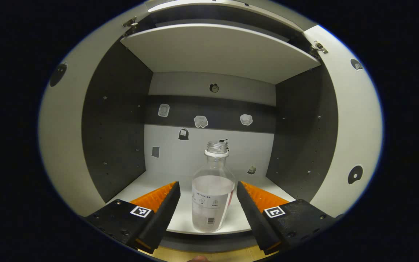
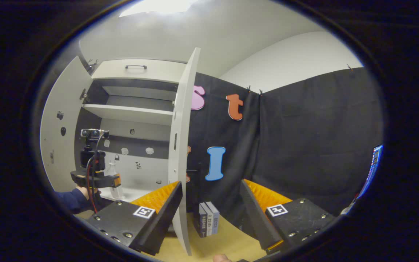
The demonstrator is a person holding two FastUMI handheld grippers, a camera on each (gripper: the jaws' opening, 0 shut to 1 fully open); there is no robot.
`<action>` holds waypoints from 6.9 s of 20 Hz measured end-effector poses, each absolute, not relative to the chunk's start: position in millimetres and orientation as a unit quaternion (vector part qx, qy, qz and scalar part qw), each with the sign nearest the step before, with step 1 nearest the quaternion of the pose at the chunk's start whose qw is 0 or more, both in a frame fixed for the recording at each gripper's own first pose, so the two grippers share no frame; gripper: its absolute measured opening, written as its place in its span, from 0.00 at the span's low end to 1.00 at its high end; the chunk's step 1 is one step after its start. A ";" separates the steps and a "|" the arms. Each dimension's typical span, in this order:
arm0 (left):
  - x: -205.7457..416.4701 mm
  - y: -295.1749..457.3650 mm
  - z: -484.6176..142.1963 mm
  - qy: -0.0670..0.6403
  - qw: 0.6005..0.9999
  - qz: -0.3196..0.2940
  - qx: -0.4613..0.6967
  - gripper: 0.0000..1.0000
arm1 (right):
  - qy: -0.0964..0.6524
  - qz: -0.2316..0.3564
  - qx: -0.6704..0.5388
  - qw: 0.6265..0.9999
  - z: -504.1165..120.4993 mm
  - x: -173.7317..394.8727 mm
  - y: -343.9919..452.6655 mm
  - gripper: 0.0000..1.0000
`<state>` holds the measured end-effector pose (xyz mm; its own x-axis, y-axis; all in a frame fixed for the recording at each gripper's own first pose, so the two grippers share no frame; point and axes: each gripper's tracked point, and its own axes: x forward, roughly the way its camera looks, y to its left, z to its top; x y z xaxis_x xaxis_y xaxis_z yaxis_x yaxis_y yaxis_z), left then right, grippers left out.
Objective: Grasp the bottle in the cabinet with the left hand and place it on the coaster, then close the right door with the right hand and the left door with the left hand.
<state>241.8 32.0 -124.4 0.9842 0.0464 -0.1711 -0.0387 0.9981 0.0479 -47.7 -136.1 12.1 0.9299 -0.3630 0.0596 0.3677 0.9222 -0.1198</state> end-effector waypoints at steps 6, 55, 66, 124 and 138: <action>265.0 44.9 -138.5 0.094 0.994 0.046 0.045 0.78 | -0.002 -0.199 -0.064 0.978 1.1 -56.3 -145.5 0.96; -74.7 -28.4 -370.7 0.251 0.931 -0.265 -0.016 0.77 | -0.016 -0.123 -0.061 0.990 12.3 -58.6 -121.4 0.96; -102.1 -23.3 -429.7 0.319 0.910 -0.264 0.003 0.78 | -0.006 -0.121 -0.070 0.990 3.9 -50.1 -124.0 0.94; -38.4 -43.5 -169.5 0.119 0.972 -0.201 0.012 0.90 | 0.006 -0.094 -0.050 0.994 -14.5 -38.7 -126.0 0.96; -55.8 73.5 24.9 -0.032 0.997 0.046 0.043 0.94 | 0.003 -0.106 -0.040 0.994 -15.0 6.5 -159.5 0.96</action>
